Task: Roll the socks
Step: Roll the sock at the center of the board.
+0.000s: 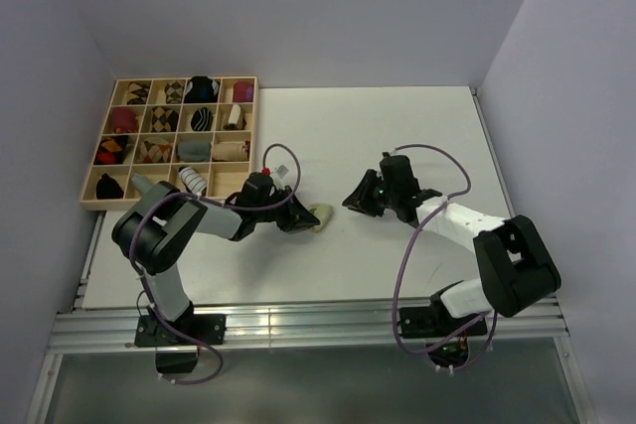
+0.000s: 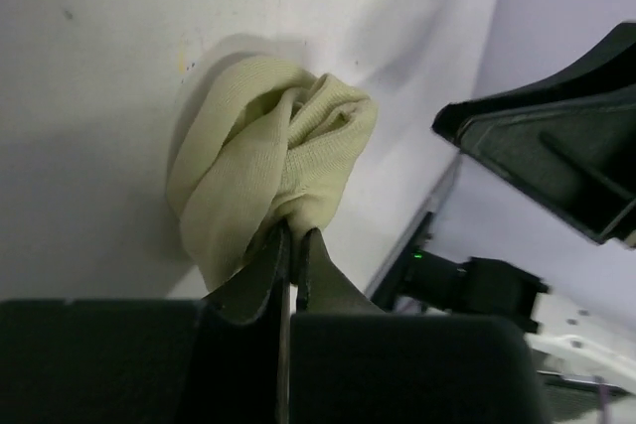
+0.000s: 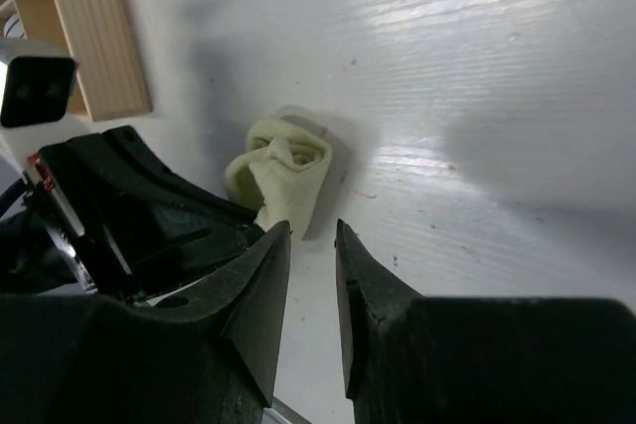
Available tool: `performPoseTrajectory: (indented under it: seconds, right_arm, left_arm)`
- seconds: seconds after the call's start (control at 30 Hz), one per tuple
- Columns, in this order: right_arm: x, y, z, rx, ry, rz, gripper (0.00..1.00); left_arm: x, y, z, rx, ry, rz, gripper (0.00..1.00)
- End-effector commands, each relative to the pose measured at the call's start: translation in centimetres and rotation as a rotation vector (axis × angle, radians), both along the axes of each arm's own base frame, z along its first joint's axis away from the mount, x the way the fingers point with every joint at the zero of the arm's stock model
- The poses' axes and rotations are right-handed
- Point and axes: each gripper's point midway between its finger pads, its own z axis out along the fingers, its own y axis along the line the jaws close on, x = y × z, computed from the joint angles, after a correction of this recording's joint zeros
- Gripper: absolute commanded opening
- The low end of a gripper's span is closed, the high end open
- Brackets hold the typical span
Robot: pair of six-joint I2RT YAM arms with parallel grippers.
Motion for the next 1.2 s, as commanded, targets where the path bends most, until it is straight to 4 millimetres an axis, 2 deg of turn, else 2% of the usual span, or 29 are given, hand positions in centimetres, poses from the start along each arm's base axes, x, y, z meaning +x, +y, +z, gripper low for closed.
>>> performPoseTrajectory:
  seconds: [0.0, 0.2, 0.4, 0.83, 1.13, 1.17]
  right_arm:
    - [0.2, 1.8, 0.9, 0.025, -0.06, 0.046, 0.32]
    - [-0.5, 4.8, 0.8, 0.036, -0.064, 0.124, 0.32]
    - [-0.4, 6.5, 0.2, 0.034, -0.053, 0.16, 0.31]
    - [0.1, 7.9, -0.5, 0.026, -0.038, 0.188, 0.24]
    - [-0.8, 8.3, -3.6, -0.027, 0.047, 0.216, 0.21]
    - [-1.1, 8.1, -4.4, -0.049, 0.074, 0.217, 0.2]
  left_arm:
    - [-0.4, -0.9, 3.3, -0.208, 0.073, -0.002, 0.01]
    - [-0.3, 0.2, 3.8, -0.31, 0.145, 0.074, 0.01]
    - [-0.5, 0.8, 2.2, -0.286, 0.189, 0.102, 0.01]
    - [-0.2, 1.5, -0.3, -0.14, 0.198, 0.12, 0.01]
    - [-0.3, 2.1, -2.0, -0.053, 0.218, 0.121, 0.01]
    - [-0.3, 2.1, -2.2, -0.043, 0.217, 0.121, 0.01]
